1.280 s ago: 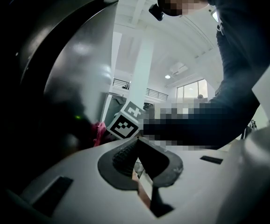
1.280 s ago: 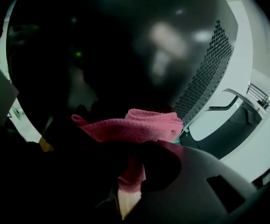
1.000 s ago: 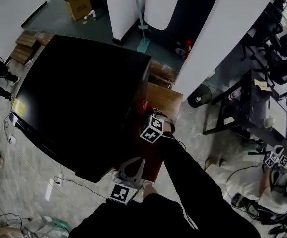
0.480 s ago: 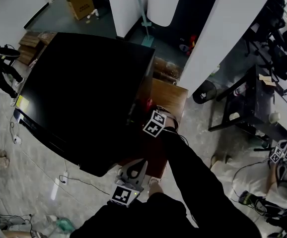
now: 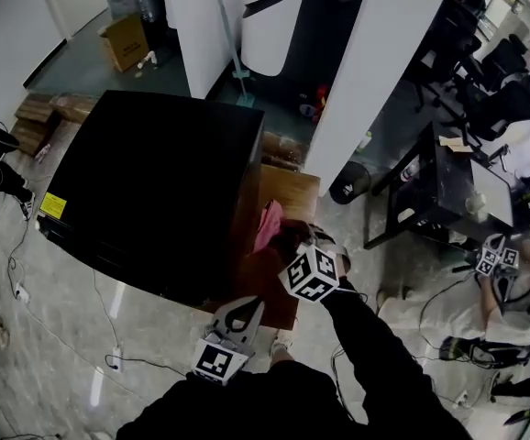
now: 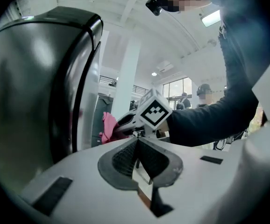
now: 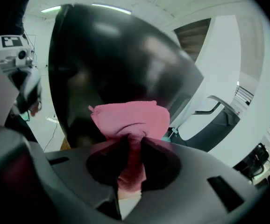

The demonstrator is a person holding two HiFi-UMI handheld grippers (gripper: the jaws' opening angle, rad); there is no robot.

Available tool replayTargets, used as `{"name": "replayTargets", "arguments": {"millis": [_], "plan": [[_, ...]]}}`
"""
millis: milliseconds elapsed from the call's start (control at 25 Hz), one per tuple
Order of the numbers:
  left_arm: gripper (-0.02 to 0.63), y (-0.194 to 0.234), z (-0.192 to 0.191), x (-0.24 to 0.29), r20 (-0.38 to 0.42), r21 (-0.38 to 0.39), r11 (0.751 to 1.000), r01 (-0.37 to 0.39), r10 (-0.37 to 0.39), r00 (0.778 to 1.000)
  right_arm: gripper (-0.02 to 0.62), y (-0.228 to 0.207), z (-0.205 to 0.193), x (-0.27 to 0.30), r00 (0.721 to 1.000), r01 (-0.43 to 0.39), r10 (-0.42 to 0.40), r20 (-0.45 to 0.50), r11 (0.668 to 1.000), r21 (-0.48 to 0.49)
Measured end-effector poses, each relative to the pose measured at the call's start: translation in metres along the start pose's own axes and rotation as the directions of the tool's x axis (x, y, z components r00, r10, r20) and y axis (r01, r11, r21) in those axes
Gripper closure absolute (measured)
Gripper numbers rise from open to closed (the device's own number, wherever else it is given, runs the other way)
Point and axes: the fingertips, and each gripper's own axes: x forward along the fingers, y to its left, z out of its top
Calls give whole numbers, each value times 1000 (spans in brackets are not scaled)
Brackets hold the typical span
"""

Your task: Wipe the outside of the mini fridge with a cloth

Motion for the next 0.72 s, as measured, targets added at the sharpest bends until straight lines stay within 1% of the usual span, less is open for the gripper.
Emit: {"name": "replayTargets", "arguments": {"millis": [160, 360, 480, 560, 640, 720], "plan": [[600, 1, 20, -24, 31, 4, 1000, 28, -28, 999, 522, 14, 49, -51, 999, 24, -23, 48, 1000, -19], [600, -4, 31, -51, 75, 46, 997, 57, -60, 995, 522, 46, 92, -70, 1000, 8, -5, 29, 996, -91], [600, -8, 29, -66, 84, 48, 996, 71, -74, 994, 522, 64, 104, -67, 1000, -3, 3, -2, 991, -131], [600, -9, 26, -75, 74, 46, 996, 81, -85, 994, 522, 74, 108, -62, 999, -5, 0, -34, 987, -159], [600, -7, 22, -84, 68, 49, 995, 93, -96, 993, 522, 81, 110, -55, 998, -6, -7, -68, 983, -186], [600, -1, 19, -91, 65, 33, 995, 96, -98, 993, 522, 84, 110, -48, 996, 2, -21, -91, 980, -200]]}}
